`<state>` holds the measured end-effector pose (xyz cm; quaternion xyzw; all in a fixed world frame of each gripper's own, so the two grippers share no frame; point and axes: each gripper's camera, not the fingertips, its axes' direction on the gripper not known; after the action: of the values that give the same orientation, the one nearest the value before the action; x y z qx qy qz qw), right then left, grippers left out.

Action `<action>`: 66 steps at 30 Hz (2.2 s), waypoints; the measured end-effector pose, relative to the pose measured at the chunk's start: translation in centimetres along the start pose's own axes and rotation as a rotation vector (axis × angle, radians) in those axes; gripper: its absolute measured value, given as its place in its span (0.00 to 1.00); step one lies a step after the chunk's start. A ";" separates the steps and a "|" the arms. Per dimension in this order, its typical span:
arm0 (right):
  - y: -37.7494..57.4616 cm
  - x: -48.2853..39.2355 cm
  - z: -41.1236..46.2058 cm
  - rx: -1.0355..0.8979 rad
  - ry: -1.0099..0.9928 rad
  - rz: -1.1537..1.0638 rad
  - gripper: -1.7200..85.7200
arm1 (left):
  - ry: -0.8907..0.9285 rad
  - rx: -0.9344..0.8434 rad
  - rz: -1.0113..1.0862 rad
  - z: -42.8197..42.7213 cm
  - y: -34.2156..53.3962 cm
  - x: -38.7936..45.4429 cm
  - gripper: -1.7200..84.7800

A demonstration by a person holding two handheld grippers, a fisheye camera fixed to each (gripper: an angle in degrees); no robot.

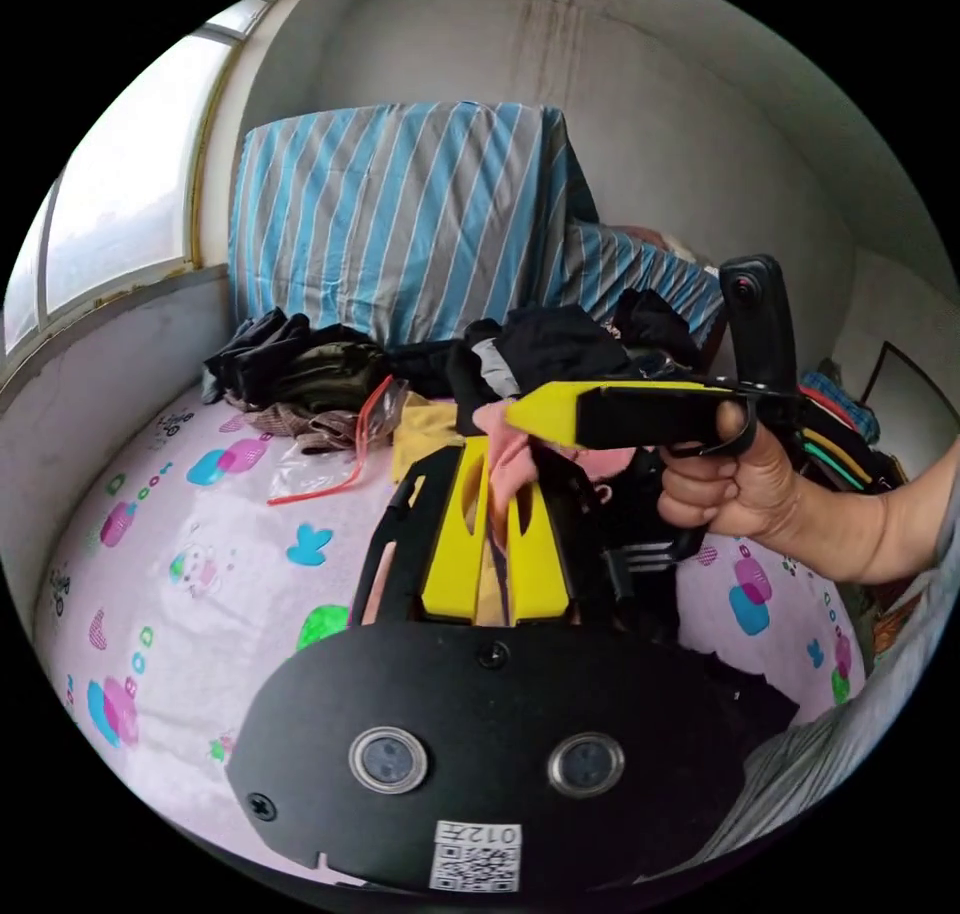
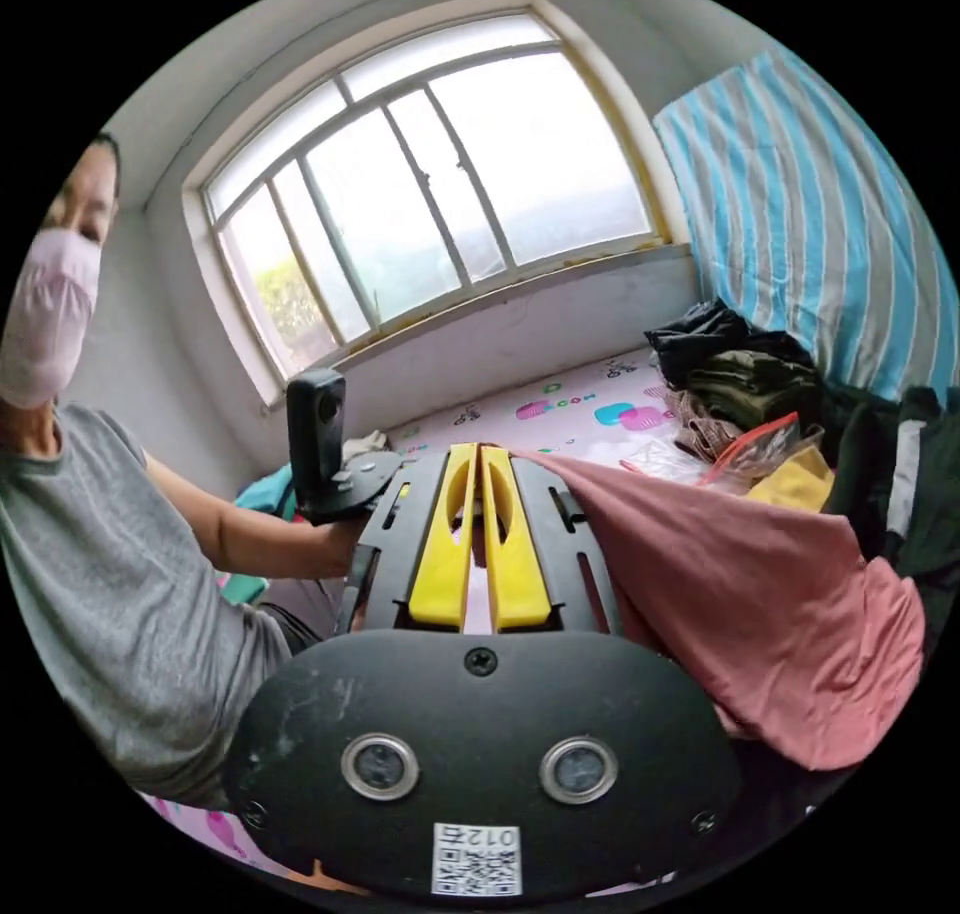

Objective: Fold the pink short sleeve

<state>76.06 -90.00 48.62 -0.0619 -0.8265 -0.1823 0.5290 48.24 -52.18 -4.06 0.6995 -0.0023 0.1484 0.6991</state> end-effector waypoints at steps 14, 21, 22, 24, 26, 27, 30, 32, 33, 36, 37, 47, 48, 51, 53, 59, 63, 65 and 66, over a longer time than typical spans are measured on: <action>8.0 -4.2 6.6 -0.347 0.553 -0.084 0.13 | -0.060 0.079 -0.123 -15.4 0.2 -8.3 0.01; 9.0 -4.0 12.7 -0.429 0.775 -0.130 0.05 | -0.130 0.138 -0.151 -21.8 -1.3 -10.4 0.01; 8.4 -3.7 12.2 -0.374 0.769 -0.093 0.02 | -0.138 0.150 -0.159 -22.6 -1.4 -10.7 0.01; 7.0 -3.3 11.8 -0.312 0.700 -0.064 0.01 | -0.161 0.176 -0.191 -25.4 -1.9 -12.3 0.01; 5.0 -2.8 12.0 -0.267 0.673 -0.042 0.01 | -0.202 0.170 -0.192 -27.2 -2.4 -13.2 0.01; 3.4 -2.7 12.0 -0.217 0.662 -0.041 0.01 | -0.236 0.162 -0.186 -28.4 -2.9 -13.8 0.01; -1.5 -2.2 11.5 -0.077 0.606 -0.021 0.01 | -0.325 0.136 -0.173 -31.8 -4.2 -15.2 0.01; -4.2 -2.7 11.1 0.011 0.540 -0.050 0.01 | -0.389 0.149 -0.164 -34.3 -5.0 -15.8 0.01; -5.8 -3.5 11.1 0.052 0.501 -0.089 0.01 | -0.432 0.167 -0.148 -36.2 -5.4 -16.0 0.01; -8.6 -6.3 12.6 0.099 0.481 -0.214 0.01 | -0.534 0.205 -0.128 -40.6 -6.0 -16.5 0.02; -9.1 -7.2 13.6 0.103 0.447 -0.244 0.01 | -0.556 0.213 -0.130 -41.5 -6.1 -16.6 0.02; -6.5 -11.5 24.9 -0.120 0.018 -0.395 0.01 | -0.794 0.279 -0.229 -53.8 -4.5 -18.7 0.02; -6.1 -12.0 26.1 -0.155 -0.051 -0.422 0.01 | -0.815 0.288 -0.236 -54.8 -4.7 -18.9 0.02; -5.7 -12.6 27.7 -0.206 -0.316 -0.427 0.01 | -0.841 0.309 -0.237 -56.3 -6.0 -19.2 0.02; -5.7 -12.2 28.0 -0.201 -0.471 -0.426 0.01 | -0.824 0.298 -0.206 -56.2 -7.4 -19.8 0.02; -4.6 -4.8 32.0 -0.262 -0.341 -0.284 0.01 | -0.631 -0.014 -0.149 -48.2 -12.0 -26.1 0.02; -0.2 3.6 39.8 -0.496 -0.043 -0.093 0.01 | -0.397 -0.401 -0.278 -35.0 -10.2 -34.2 0.03; 2.2 7.4 43.4 -0.585 0.046 0.025 0.01 | -0.371 -0.537 -0.360 -30.1 -7.9 -37.1 0.03; 3.6 9.6 45.5 -0.630 0.096 0.074 0.02 | -0.348 -0.561 -0.410 -28.2 -6.6 -38.6 0.03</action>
<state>34.21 -70.82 41.05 -0.2440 -0.7008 -0.4124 0.5285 6.94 -32.29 -19.22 0.4819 -0.0215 -0.1218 0.8674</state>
